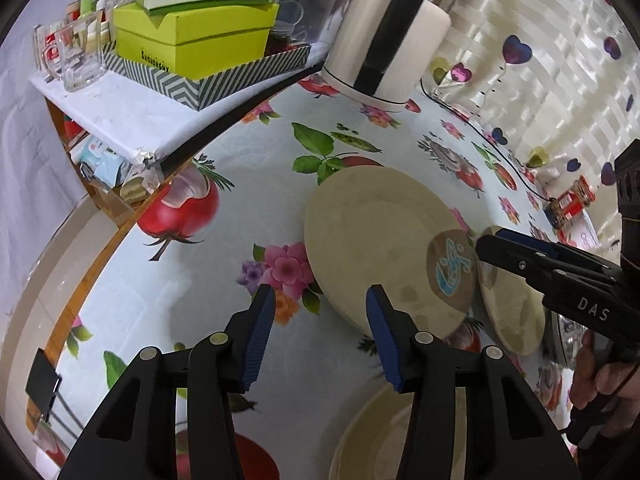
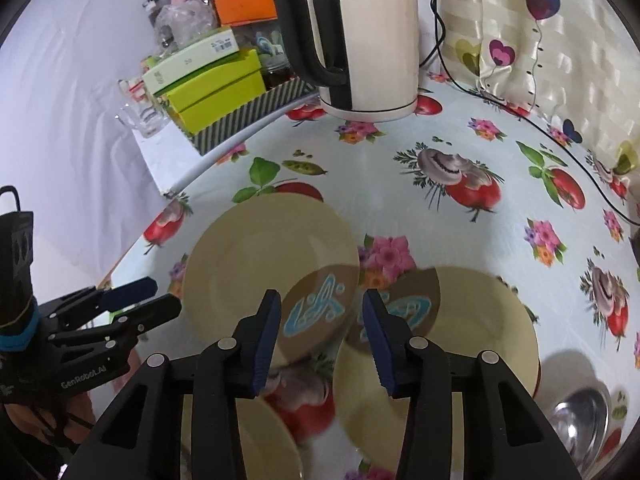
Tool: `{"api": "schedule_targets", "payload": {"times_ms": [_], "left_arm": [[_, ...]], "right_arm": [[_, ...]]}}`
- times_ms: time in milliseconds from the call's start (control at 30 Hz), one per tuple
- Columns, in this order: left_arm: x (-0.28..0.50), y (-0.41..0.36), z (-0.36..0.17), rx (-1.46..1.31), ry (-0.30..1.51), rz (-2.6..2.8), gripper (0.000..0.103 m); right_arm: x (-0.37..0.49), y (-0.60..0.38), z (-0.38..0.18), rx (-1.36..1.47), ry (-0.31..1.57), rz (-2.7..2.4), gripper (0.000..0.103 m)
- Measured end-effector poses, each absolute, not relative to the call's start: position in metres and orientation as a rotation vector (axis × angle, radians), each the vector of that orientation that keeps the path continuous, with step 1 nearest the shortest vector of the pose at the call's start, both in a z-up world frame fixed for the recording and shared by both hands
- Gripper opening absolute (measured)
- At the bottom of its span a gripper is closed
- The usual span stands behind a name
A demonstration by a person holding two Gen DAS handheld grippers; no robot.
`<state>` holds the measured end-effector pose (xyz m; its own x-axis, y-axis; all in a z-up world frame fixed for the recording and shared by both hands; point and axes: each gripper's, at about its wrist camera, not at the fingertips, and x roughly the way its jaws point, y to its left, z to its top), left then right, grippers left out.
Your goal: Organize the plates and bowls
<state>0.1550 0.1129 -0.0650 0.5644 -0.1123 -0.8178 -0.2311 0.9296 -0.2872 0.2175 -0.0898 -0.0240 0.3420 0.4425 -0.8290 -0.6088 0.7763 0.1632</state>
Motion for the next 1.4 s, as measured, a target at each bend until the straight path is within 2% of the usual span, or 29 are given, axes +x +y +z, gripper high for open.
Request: {"api": "schedule_targets", "payload": {"times_ms": [333, 500, 567, 633, 1400], "left_arm": [[0.169, 0.12, -0.08, -0.445, 0.994, 0.062, 0.048], [0.173, 0.119, -0.081, -0.44, 0.988, 0.05, 0.039], [0.174, 0.117, -0.081, -0.442, 0.986, 0.033, 0.03], [0.175, 0.114, -0.08, -0.432, 0.984, 0.027, 0.028], [0.174, 0.116, -0.072, -0.451, 0.976, 0.035, 0.026]], "right_arm": [[0.243, -0.074, -0.045, -0.187, 1.059, 0.699, 0.036], [0.25, -0.073, -0.05, -0.18, 1.072, 0.699, 0.031], [0.252, -0.073, -0.051, -0.174, 1.071, 0.699, 0.028], [0.254, -0.074, -0.05, -0.166, 1.072, 0.696, 0.024], [0.263, -0.077, -0.058, -0.107, 1.11, 0.699, 0.021]]}}
